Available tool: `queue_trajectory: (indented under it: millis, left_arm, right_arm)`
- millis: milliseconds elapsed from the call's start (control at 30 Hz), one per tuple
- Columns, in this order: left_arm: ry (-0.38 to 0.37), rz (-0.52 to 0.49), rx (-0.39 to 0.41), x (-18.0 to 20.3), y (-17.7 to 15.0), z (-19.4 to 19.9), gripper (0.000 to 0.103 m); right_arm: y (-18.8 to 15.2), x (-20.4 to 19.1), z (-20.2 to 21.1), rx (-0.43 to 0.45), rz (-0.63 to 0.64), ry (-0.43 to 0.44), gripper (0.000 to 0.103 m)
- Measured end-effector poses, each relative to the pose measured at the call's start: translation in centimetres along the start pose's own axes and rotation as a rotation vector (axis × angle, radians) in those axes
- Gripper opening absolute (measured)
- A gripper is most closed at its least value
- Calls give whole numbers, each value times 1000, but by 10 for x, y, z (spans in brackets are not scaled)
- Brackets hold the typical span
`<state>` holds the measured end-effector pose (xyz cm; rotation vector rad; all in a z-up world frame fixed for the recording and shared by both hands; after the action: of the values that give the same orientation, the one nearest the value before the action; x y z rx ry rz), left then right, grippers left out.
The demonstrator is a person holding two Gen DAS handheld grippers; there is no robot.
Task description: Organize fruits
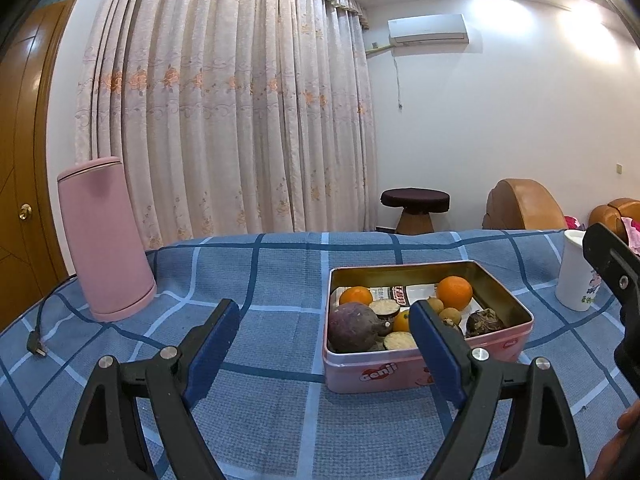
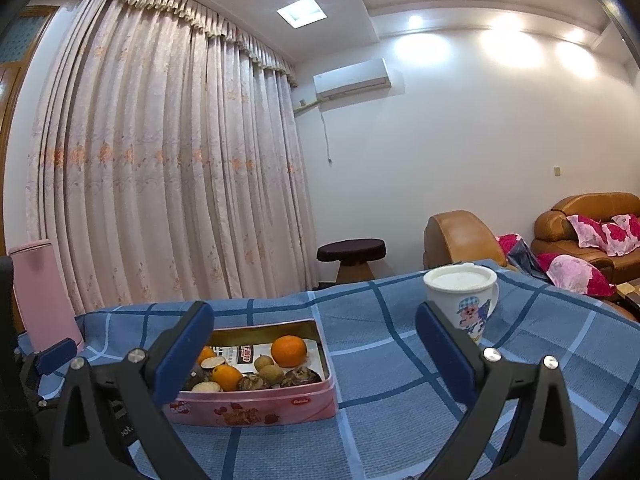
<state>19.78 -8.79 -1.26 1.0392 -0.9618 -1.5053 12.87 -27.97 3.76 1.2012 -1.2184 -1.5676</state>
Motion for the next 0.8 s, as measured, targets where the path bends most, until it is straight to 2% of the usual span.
queue_trajectory:
  millis: [800]
  left_arm:
    - [2, 9, -20, -2, -3, -2, 88]
  right_arm:
    - [0, 0, 0, -1, 2, -1, 103]
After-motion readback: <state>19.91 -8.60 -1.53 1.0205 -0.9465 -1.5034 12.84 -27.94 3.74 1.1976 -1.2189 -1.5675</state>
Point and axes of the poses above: each gripper's, at about its wrist camera, not at the fingertips, and z roughly against the way its jaws point, x to its right, y to its top, the point moved 10 cm from there along -z, roughly the way its jaws point, and after that the axes turned 5 degrees about -z, right-handed, at the moved point
